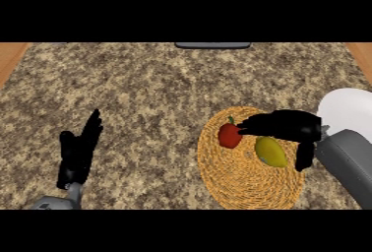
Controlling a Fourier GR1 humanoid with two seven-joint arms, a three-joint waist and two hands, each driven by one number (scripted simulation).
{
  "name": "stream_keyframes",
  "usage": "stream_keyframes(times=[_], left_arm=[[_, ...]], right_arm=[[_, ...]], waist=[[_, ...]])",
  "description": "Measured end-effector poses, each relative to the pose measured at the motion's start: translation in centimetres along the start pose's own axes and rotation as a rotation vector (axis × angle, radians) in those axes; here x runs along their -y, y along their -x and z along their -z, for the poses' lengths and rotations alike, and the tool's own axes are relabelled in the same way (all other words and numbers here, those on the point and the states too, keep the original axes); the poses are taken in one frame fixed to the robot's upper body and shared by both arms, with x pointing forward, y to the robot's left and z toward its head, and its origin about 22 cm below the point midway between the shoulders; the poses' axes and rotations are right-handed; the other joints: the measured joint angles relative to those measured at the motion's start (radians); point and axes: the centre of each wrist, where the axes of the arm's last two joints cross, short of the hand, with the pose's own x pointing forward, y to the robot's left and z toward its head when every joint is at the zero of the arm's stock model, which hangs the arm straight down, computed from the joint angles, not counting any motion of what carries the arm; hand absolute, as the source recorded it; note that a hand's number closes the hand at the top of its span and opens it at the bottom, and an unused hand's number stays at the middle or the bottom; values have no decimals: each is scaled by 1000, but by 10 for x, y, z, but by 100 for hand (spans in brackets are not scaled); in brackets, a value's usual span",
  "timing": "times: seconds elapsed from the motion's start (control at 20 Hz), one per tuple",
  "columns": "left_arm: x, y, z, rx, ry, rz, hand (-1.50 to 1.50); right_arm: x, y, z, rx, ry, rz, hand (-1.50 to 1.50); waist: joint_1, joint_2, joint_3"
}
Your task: Pick the lemon from the placemat and place it in the plate
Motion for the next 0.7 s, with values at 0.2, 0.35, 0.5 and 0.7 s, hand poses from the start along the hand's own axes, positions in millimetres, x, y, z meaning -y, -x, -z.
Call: stream_keyframes(times=[0.2, 0.35, 0.5, 0.7], left_arm=[[-3, 4, 5, 2, -3, 2, 0], [-2, 3, 5, 0, -6, 3, 0], [-1, 3, 4, -5, -7, -2, 0], [-1, 4, 6, -5, -11, -3, 0]], right_arm=[[-2, 1, 12, -3, -13, -3, 150], [-3, 2, 17, 19, -3, -31, 150], [-4, 4, 18, 45, 24, -52, 150], [-2, 6, 18, 66, 62, -82, 150]], waist=[[0, 0, 0], [0, -3, -2], [0, -4, -2], [-1, -4, -2]])
